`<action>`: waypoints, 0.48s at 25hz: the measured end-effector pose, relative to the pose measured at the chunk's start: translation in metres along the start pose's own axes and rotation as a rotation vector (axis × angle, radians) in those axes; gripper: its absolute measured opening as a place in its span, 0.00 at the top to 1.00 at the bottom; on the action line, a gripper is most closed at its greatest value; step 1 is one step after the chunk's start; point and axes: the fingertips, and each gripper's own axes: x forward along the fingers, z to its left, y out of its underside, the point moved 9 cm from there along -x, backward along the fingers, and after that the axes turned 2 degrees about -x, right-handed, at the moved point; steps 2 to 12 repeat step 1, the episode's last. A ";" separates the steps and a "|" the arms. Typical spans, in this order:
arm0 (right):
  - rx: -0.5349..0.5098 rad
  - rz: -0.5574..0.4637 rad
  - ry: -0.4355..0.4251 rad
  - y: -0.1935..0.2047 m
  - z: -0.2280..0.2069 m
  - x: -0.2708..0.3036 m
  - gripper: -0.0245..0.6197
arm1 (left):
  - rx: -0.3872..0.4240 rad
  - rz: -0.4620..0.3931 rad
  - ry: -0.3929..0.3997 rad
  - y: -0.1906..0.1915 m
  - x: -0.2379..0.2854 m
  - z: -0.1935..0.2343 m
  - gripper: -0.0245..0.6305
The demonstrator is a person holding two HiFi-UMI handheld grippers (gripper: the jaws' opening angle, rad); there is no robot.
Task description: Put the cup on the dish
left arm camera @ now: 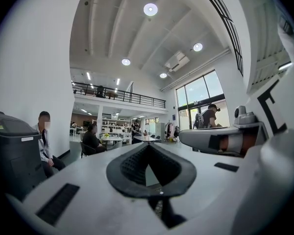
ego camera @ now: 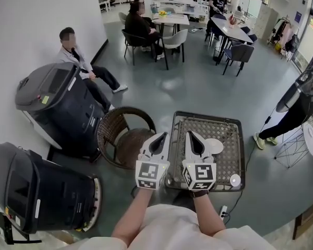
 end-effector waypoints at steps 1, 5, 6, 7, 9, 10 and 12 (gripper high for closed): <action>0.003 0.001 0.001 0.001 0.001 -0.003 0.96 | -0.003 0.001 0.001 0.001 -0.001 -0.001 0.96; 0.003 0.001 0.001 0.001 0.001 -0.003 0.96 | -0.003 0.001 0.001 0.001 -0.001 -0.001 0.96; 0.003 0.001 0.001 0.001 0.001 -0.003 0.96 | -0.003 0.001 0.001 0.001 -0.001 -0.001 0.96; 0.003 0.001 0.001 0.001 0.001 -0.003 0.96 | -0.003 0.001 0.001 0.001 -0.001 -0.001 0.96; 0.003 0.001 0.001 0.001 0.001 -0.003 0.96 | -0.003 0.001 0.001 0.001 -0.001 -0.001 0.96; 0.003 0.001 0.001 0.001 0.001 -0.003 0.96 | -0.003 0.001 0.001 0.001 -0.001 -0.001 0.96; 0.003 0.001 0.001 0.001 0.001 -0.003 0.96 | -0.003 0.001 0.001 0.001 -0.001 -0.001 0.96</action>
